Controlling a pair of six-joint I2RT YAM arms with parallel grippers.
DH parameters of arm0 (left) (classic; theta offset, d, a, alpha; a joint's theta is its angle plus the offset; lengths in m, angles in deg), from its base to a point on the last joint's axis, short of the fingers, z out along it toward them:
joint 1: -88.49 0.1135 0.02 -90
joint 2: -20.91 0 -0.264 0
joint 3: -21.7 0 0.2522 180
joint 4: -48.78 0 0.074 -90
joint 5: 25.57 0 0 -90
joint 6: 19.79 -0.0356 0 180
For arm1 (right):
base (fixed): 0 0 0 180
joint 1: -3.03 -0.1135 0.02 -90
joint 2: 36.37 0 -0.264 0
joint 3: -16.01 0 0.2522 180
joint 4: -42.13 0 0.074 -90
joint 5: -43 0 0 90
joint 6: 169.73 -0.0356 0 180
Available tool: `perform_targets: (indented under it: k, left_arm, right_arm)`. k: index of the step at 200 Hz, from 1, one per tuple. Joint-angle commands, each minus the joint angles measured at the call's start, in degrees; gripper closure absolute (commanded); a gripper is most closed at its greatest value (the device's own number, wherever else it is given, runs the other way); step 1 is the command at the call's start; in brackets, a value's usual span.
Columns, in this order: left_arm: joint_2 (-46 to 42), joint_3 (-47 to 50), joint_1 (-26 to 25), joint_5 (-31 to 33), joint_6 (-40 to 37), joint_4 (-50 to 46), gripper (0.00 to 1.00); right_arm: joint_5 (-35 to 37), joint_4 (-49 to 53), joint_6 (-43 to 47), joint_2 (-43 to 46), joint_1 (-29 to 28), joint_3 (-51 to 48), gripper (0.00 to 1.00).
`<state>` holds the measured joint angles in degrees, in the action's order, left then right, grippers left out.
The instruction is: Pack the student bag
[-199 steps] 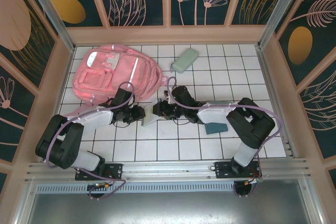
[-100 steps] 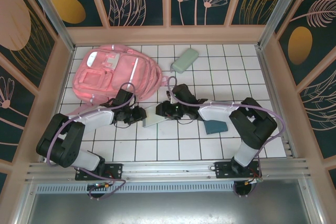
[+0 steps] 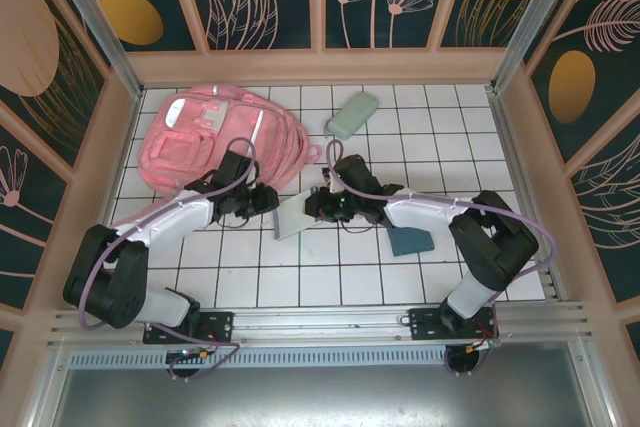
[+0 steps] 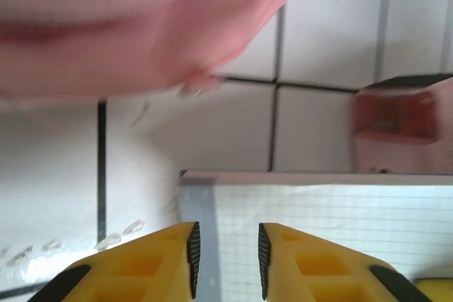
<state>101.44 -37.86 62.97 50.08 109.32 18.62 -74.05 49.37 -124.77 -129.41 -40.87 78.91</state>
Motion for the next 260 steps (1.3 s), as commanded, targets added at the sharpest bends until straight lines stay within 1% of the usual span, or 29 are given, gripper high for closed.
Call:
perform_targets:
  k: [1, 27, 44, 61, 82, 109, 129, 136, 155, 169, 181, 207, 225, 227, 232, 260]
  left_arm:
    - [1.5, -11.5, 0.0, 9.3, -5.5, -8.6, 0.66]
    - [7.9, -20.0, 0.6, 14.6, -9.3, -10.4, 0.63]
    - [12.7, -24.5, 0.6, 17.9, -12.3, -11.0, 0.57]
    - [17.2, -29.5, 0.9, 21.1, -15.0, -12.0, 0.54]
    - [22.6, -34.0, 0.9, 24.2, -17.4, -12.6, 0.54]
    - [27.9, -38.6, 0.9, 25.4, -19.2, -13.2, 0.54]
    - [31.5, -41.0, 0.9, 27.9, -19.9, -14.6, 0.53]
    - [32.7, -41.5, 0.9, 28.6, -20.1, -15.0, 0.56]
    - [34.6, -42.4, 1.0, 29.8, -20.6, -15.8, 0.68]
    - [34.8, -42.7, 0.9, 30.5, -20.5, -15.9, 0.87]
    - [34.1, -43.2, 0.9, 31.3, -19.9, -16.0, 1.00]
    - [31.7, -46.3, 0.9, 31.9, -18.6, -17.4, 1.00]
    - [29.7, -49.1, 1.0, 31.9, -18.2, -18.7, 1.00]
    - [29.5, -49.4, 1.1, 31.8, -18.1, -18.8, 1.00]
    - [29.0, -50.3, 1.2, 31.8, -18.1, -19.2, 1.00]
    - [25.9, -54.8, 2.7, 29.1, -16.8, -21.0, 1.00]
  right_arm:
    - [0.5, 0.3, 0.8, 5.3, 2.1, 1.2, 1.00]
    - [1.0, 1.1, 1.4, 7.4, 3.3, 1.4, 1.00]
    - [1.3, 1.8, 1.9, 8.5, 4.1, 1.2, 1.00]
    - [1.2, 2.0, 1.9, 10.0, 5.0, 0.5, 1.00]
    - [1.3, 2.2, 2.0, 11.9, 6.2, -0.4, 1.00]
    - [0.8, 2.1, 2.1, 13.6, 7.6, -1.8, 1.00]
    - [1.0, 1.6, 2.1, 14.5, 8.4, -2.4, 1.00]
    - [1.2, 1.1, 2.0, 14.9, 8.8, -2.7, 1.00]
    - [2.1, -1.2, 1.4, 15.8, 9.6, -3.9, 1.00]
    - [2.2, -3.6, 0.8, 16.2, 10.3, -4.8, 1.00]
    - [2.3, -5.9, 0.0, 16.3, 11.1, -5.5, 1.00]
    - [2.8, -10.3, -1.8, 15.7, 12.2, -6.1, 1.00]
    - [1.1, -11.1, -2.1, 13.8, 12.3, -4.6, 1.00]
    - [0.9, -11.2, -2.1, 13.6, 13.5, -4.4, 1.00]
    - [0.1, -11.9, -2.2, 12.9, 14.2, -4.0, 1.00]
    - [-2.1, -18.3, -4.3, 9.1, 14.9, -2.4, 1.00]
